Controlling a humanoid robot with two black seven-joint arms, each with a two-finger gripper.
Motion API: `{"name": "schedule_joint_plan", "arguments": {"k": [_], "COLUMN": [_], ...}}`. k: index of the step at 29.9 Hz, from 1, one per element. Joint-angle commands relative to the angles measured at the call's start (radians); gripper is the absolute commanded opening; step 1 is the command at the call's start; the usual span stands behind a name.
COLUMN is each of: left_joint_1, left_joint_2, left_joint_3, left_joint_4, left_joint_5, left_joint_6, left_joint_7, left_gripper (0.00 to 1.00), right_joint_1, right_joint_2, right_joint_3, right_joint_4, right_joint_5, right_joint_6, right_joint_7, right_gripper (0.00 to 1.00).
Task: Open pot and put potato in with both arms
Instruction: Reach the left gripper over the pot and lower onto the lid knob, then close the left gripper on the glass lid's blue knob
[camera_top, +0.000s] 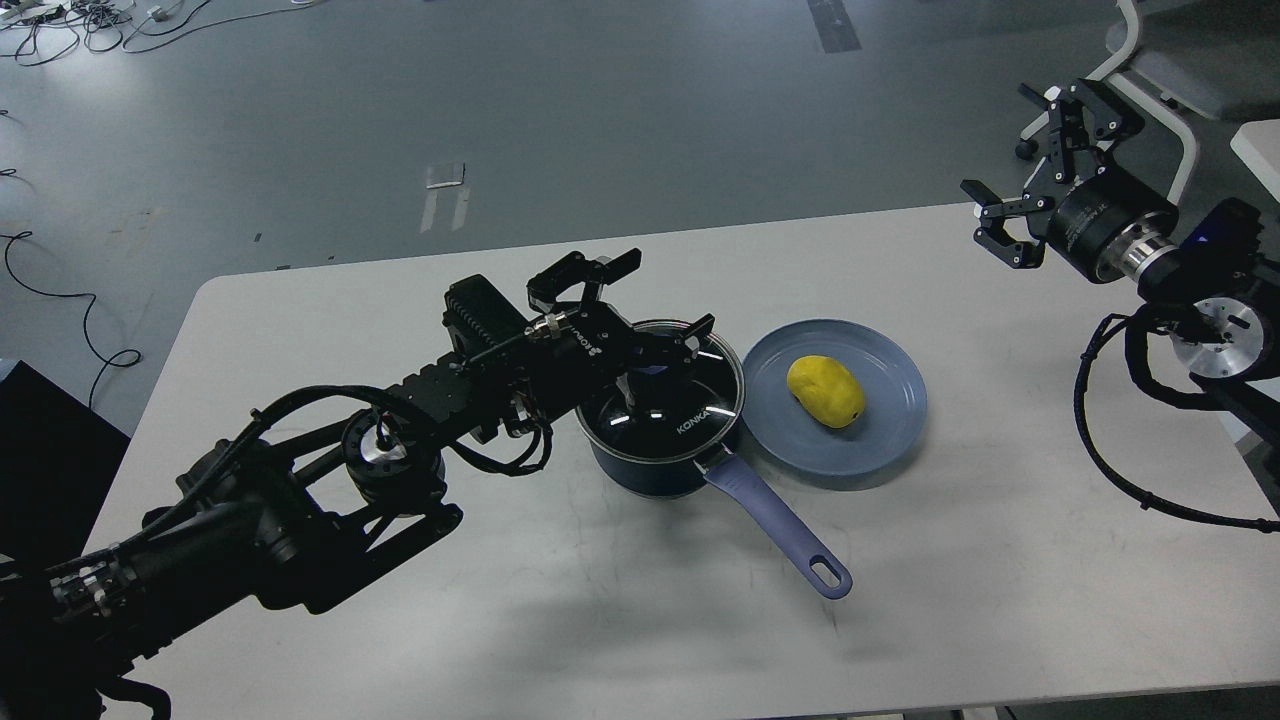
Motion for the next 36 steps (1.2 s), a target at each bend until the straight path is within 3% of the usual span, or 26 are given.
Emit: {"name": "schedule_joint_plan", "arguments": {"k": [1, 36], "left_joint_1": [0.002, 0.076], "left_joint_2": [-0.004, -0.082], "left_joint_3": [0.005, 0.019], "left_joint_4": [-0.007, 0.103], "left_joint_5": [0.000, 0.000], "left_joint_6": [0.000, 0.003], "left_joint_7": [0.001, 0.004], "left_gripper": [0.99, 0.99], "right_joint_1": [-0.001, -0.011], "right_joint_2": [0.001, 0.004], "right_joint_3": [-0.004, -0.015], "right_joint_4": [-0.015, -0.028], "right_joint_5": [0.000, -0.002], "right_joint_6": [0.000, 0.000], "right_joint_7": [0.000, 0.000], "right_gripper": [1.00, 1.00]}}
